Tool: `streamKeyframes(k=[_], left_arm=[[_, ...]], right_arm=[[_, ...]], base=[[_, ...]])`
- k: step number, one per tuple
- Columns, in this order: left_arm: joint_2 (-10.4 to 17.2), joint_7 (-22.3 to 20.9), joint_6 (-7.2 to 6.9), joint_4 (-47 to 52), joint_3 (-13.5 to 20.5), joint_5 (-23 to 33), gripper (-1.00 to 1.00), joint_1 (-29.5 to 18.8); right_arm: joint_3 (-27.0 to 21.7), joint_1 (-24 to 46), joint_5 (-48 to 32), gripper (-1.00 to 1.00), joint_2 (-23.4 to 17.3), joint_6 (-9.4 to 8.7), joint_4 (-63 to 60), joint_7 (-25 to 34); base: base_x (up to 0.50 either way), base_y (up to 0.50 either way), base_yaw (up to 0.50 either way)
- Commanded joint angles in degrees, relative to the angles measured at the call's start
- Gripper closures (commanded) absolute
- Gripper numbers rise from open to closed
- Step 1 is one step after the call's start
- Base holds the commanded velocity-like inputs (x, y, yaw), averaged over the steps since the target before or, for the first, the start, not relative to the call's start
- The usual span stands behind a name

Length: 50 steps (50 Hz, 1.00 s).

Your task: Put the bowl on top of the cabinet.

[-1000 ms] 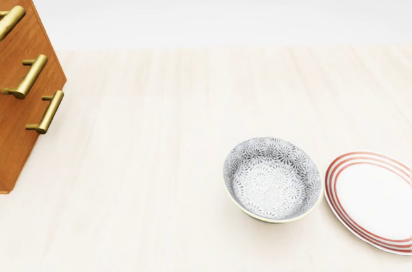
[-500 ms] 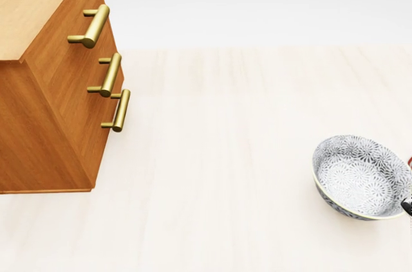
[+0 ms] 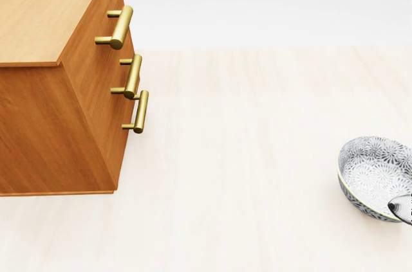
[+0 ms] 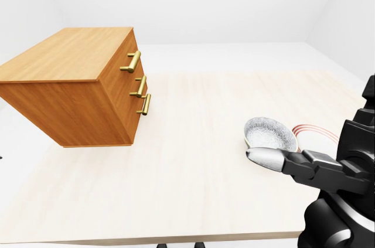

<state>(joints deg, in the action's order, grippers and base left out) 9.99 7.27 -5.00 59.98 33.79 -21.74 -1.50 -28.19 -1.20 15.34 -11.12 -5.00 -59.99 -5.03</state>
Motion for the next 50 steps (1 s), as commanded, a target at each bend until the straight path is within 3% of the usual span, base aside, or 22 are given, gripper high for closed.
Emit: streamKeyframes(k=[1, 23, 28, 33, 40, 42, 45, 50], left_arm=[[-0.41, -0.46, 0.0, 0.02, -0.26, 0.59, -1.0, -0.07], [0.01, -0.04, 0.0, 0.02, -0.19, 0.1, -1.0, -0.05], [0.21, 0.29, 0.0, 0.02, -0.95, 0.42, -1.0, 0.03], [0.98, 1.07, 0.0, 0.02, -0.39, -0.79, -1.0, 0.3], [1.69, 1.87, 0.0, 0.02, -0.31, -1.62, -1.0, 0.62], [1.85, 2.03, 0.0, 0.02, -0.44, -1.63, -1.0, 0.76], [1.88, 1.99, 0.0, 0.02, -0.67, -1.35, -1.0, 0.68], [0.75, 0.95, 0.0, 0.02, -1.7, 0.88, -1.0, 0.14]], right_arm=[[0.63, 0.07, -1.6, -1.0, 0.59, 0.0, -0.01, 0.8], [0.89, 0.92, -3.07, -1.0, 0.97, 0.0, -0.01, 2.44], [0.23, 6.32, -5.49, -1.0, 0.57, 0.0, 1.0, 5.17], [-0.07, 15.02, -7.02, -1.0, -6.4, 0.0, 7.03, 4.83], [1.26, 19.23, -14.41, -1.0, -13.35, 0.0, 25.05, 8.98], [2.52, 20.91, -16.72, -1.0, -16.22, 0.0, 31.97, 12.02], [7.66, 20.56, -28.36, -1.0, -19.61, 0.0, 41.18, 16.94], [5.19, 21.36, -37.56, -1.0, -22.02, 0.0, 49.64, 24.92]], base=[[0.04, 0.27, 0.0], [0.04, 0.48, 0.0], [0.0, 0.0, 0.0], [0.0, 0.0, 0.0], [0.0, 0.0, 0.0], [0.0, 0.0, 0.0], [0.0, 0.0, 0.0], [0.0, 0.0, 0.0]])
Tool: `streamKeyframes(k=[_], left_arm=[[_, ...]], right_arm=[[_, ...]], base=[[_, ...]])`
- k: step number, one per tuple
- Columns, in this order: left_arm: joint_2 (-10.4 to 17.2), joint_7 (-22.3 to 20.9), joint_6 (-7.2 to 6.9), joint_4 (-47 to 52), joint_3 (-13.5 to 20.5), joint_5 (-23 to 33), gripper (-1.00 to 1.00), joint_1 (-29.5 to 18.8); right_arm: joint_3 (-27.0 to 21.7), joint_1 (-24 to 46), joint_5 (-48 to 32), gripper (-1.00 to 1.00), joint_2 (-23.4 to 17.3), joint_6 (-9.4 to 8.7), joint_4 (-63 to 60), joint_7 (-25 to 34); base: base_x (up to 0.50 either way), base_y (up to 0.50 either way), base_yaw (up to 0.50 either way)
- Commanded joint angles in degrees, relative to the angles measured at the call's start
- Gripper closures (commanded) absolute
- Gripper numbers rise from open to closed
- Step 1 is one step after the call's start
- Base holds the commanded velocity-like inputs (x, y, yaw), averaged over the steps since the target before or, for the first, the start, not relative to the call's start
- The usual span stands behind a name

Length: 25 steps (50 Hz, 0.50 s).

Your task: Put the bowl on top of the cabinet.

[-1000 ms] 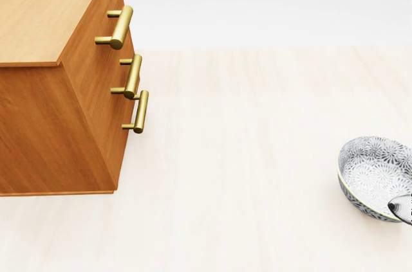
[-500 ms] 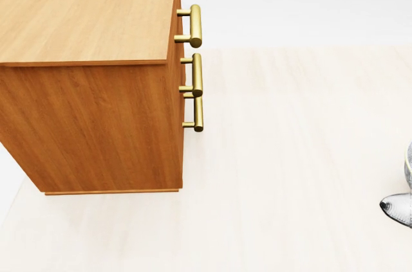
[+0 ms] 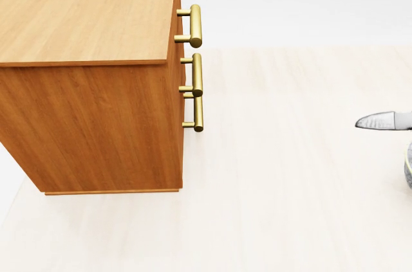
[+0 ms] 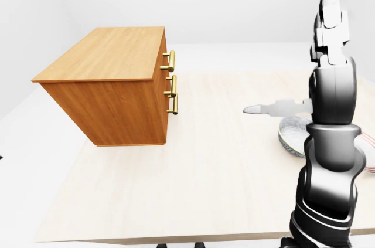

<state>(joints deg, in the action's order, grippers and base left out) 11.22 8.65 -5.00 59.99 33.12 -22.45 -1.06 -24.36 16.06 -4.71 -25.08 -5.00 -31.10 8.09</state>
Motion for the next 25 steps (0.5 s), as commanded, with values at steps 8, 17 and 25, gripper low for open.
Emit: streamKeyframes(k=[8, 17, 25], left_arm=[[-0.45, -0.28, 0.0, 0.01, -1.49, 1.98, -1.0, -0.46], [-0.49, -0.47, 0.0, 0.01, -1.26, 1.94, -1.0, -0.5], [-0.87, -0.84, 0.0, 0.01, -1.23, 2.37, -1.0, -0.7]], right_arm=[[-0.37, 3.31, -23.27, -1.0, -11.65, 0.0, 31.91, 21.42], [-0.91, 0.98, -33.99, -1.0, -14.75, 0.0, 41.53, 25.5], [-0.3, 2.83, -38.63, -1.0, -16.75, 0.0, 45.82, 27.95]], base=[[0.0, 0.0, 0.0], [0.0, 0.0, 0.0], [0.0, 0.0, 0.0]])
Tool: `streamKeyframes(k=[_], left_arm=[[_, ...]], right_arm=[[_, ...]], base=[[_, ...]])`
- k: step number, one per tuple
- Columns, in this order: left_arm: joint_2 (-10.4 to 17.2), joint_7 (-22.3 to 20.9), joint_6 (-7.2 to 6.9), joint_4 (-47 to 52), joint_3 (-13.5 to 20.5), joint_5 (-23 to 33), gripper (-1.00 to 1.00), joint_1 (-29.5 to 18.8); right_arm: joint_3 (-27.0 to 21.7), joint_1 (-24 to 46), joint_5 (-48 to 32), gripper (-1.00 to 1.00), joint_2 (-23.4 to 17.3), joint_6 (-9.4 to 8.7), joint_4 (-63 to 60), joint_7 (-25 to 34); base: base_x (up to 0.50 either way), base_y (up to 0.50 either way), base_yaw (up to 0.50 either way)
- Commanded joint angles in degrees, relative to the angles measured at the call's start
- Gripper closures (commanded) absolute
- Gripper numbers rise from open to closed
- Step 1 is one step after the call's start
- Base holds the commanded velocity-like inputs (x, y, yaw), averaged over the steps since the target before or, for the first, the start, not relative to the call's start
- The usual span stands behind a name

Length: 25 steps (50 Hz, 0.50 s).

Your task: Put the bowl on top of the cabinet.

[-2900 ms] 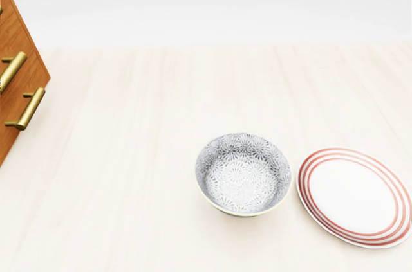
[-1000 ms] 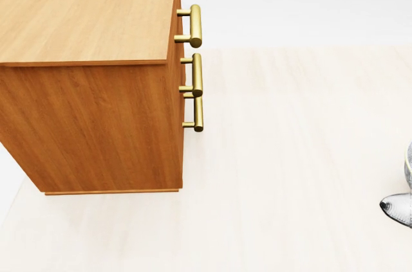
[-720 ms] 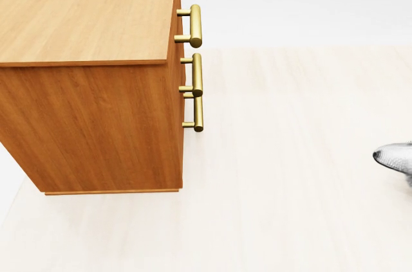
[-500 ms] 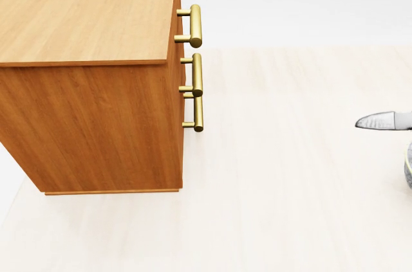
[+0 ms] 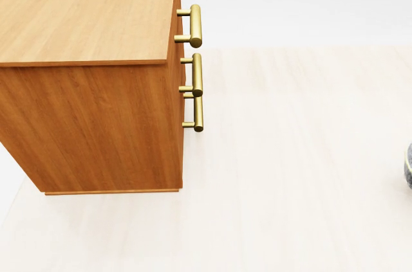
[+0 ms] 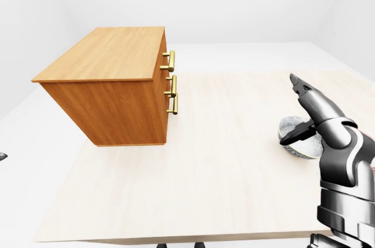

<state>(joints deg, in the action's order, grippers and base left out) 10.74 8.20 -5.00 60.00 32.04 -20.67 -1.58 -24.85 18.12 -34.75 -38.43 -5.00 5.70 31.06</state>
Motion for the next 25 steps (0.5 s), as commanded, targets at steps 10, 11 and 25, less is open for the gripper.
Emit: streamKeyframes(k=[10, 11, 25], left_arm=[[-0.13, -0.04, 0.0, 0.0, -0.38, 0.47, -1.0, -0.21], [-0.27, -0.2, 0.0, 0.0, -0.33, 0.53, -1.0, -0.23], [-0.43, -0.43, 0.0, 0.0, -0.22, 0.71, -1.0, -0.27]], right_arm=[[-0.22, -3.06, -10.02, -1.0, -1.66, 0.0, 12.07, 6.79], [-0.11, -2.97, -10.1, -1.0, -1.52, 0.0, 12.28, 6.67], [2.37, -1.29, -10.11, -1.0, -1.47, 0.0, 20.16, 2.77]], base=[[0.0, 0.0, 0.0], [0.0, 0.0, 0.0], [0.0, 0.0, 0.0]])
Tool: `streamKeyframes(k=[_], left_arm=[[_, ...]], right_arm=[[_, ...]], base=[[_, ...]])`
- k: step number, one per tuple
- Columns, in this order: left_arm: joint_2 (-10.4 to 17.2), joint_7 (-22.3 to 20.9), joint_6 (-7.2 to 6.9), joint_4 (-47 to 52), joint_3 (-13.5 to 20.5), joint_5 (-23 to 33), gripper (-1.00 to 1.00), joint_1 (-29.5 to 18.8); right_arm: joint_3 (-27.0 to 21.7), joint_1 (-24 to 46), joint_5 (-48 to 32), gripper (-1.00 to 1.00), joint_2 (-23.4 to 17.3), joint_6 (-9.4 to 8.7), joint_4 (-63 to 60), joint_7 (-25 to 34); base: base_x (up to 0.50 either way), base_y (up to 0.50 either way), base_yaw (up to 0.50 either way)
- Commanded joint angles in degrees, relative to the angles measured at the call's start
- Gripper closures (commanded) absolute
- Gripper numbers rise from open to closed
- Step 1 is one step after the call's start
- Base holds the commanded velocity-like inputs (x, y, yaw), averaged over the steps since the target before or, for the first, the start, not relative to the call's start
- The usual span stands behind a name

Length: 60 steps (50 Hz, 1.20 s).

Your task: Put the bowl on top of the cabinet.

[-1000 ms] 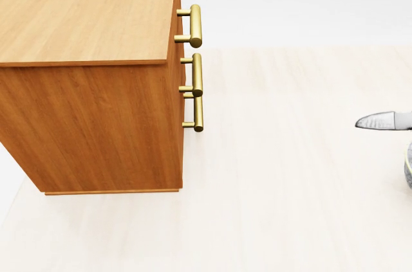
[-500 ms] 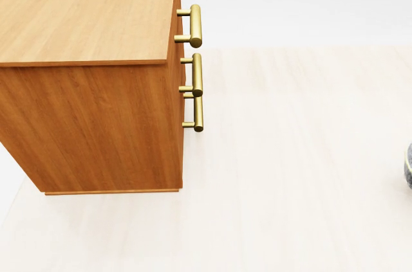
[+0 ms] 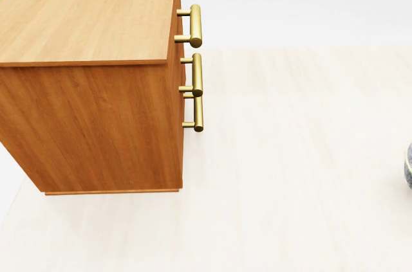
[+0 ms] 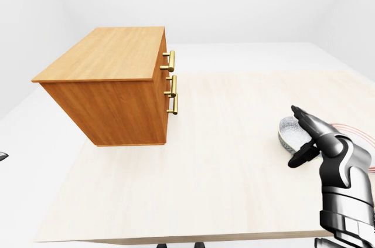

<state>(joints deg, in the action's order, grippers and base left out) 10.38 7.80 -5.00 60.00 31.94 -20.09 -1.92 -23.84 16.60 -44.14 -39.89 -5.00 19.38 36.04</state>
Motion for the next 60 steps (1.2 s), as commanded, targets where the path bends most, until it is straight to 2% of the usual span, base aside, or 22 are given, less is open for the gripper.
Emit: streamKeyframes(k=[1, 17, 29, 48, 49, 50, 52, 53, 60], left_arm=[[-0.11, -0.08, 0.0, 0.0, -0.16, 0.24, -1.0, 0.06], [-1.45, -1.54, 0.0, 0.0, -0.38, 1.8, -1.0, 0.13], [-1.59, -1.8, 0.0, -0.01, -0.25, 2.0, -1.0, -0.12], [-0.69, -0.73, 0.0, 0.0, -0.31, 0.9, -1.0, 0.03], [-0.65, -0.69, 0.0, 0.0, -0.32, 0.86, -1.0, 0.07], [-0.57, -0.61, 0.0, 0.0, -0.34, 0.78, -1.0, 0.1], [-0.26, -0.26, 0.0, 0.0, -0.42, 0.44, -1.0, 0.2], [-0.16, -0.15, 0.0, 0.0, -0.48, 0.38, -1.0, 0.28], [0.23, 0.32, 0.0, 0.0, -0.44, -0.16, -1.0, 0.46]], right_arm=[[1.47, 0.05, -0.52, -1.0, 0.04, 0.0, 7.63, -3.03], [3.66, -0.81, 1.58, -1.0, 0.1, 0.0, 15.71, -8.09], [6.21, 1.61, 3.76, -1.0, -1.49, 0.0, 26.87, -12.73], [8.27, 2.11, 6.12, -1.0, -1.7, 0.14, 31.41, -14.55], [8.32, 2.07, 6.23, -0.54, -1.66, 0.12, 31.35, -14.6], [8.39, 2.12, 6.31, -0.25, -1.62, 0.15, 31.48, -14.68], [8.56, 2.24, 6.44, 0.69, -1.61, 0.38, 31.9, -14.87], [8.61, 2.32, 6.54, 0.97, -1.64, 0.48, 32.05, -14.88], [8.86, 2.75, 7.23, 1.0, -1.76, 1.25, 33.06, -15.26]], base=[[0.0, 0.0, 0.0], [0.0, 0.0, 0.0], [0.0, 0.0, 0.0], [0.0, 0.0, 0.0], [0.0, 0.0, 0.0], [0.0, 0.0, 0.0], [0.0, 0.0, 0.0], [0.0, 0.0, 0.0], [0.0, 0.0, 0.0]])
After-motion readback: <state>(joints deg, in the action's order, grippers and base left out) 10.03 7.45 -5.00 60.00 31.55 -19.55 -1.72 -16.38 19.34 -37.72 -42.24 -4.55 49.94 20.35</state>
